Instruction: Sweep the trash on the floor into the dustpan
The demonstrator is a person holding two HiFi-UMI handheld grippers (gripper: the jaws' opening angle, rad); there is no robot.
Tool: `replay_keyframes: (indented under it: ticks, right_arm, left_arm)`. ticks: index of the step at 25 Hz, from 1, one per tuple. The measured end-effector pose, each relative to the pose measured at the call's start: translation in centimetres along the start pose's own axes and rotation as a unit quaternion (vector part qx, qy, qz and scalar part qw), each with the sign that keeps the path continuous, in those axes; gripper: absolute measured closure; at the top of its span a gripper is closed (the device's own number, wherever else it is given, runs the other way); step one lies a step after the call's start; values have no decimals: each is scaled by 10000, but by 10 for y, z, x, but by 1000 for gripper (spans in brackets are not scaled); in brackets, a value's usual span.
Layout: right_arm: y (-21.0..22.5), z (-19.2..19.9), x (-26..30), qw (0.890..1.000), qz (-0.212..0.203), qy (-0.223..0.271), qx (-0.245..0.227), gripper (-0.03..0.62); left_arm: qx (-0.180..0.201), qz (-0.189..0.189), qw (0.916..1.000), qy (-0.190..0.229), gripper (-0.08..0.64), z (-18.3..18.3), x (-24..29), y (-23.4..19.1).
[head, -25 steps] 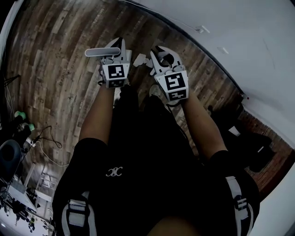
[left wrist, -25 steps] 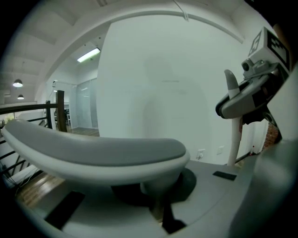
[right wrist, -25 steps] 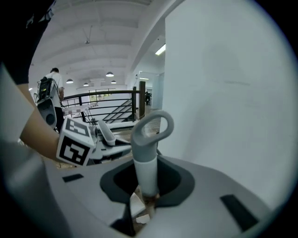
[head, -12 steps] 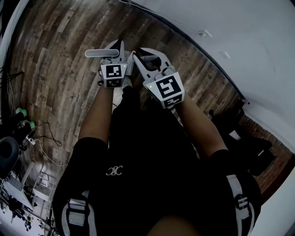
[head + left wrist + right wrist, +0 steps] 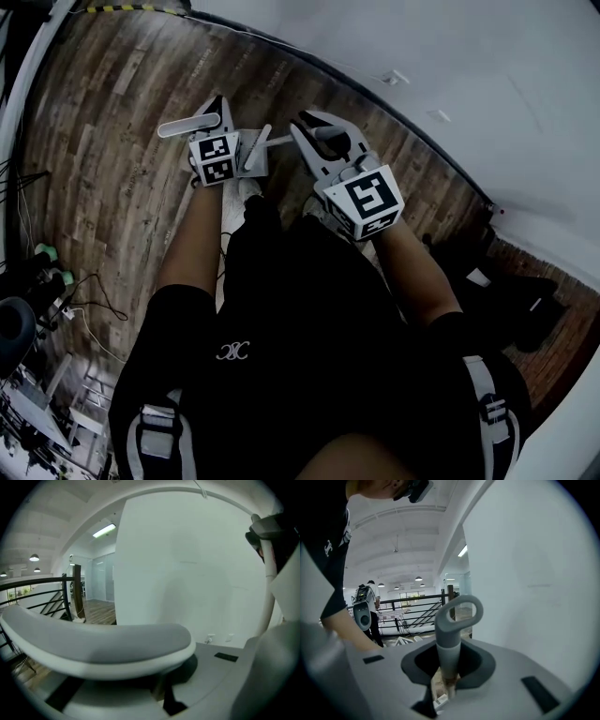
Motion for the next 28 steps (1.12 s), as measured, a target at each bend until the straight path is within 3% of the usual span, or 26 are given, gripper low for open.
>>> replay_keyframes:
  ticks: [5,10,14,21,28]
  right_arm:
    - [35,-20,-56,9989,470,-66,33,520]
    - [72,-32,-99,9916,1267,222,124,520]
    - [90,-35,-134,9841,1758,248,22,520]
    - [126,-30,-195,9594,2799,256,221,520]
    - [156,-19,-233,9339,3497,279,696,520]
  left_arm:
    - [160,80,9998,-39,560,-37,-15,30]
    - [672,265,9973,159,560,-92,-30,63]
    - [1021,631,9924,261,560,-131,-59,107]
    - [983,872,9902,476,560,-187,-94,166]
    - [1110,1319,9829,652,560,-215,-109,233]
Point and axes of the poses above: the fingertips, and each gripper's own axes: x forward along the fingers, y to its right, z out of its underside, the point moved 6 cm from there along -x, backward along the fingers, and after that the axes turned 9 degrees about -x, right-handed, at the moved point
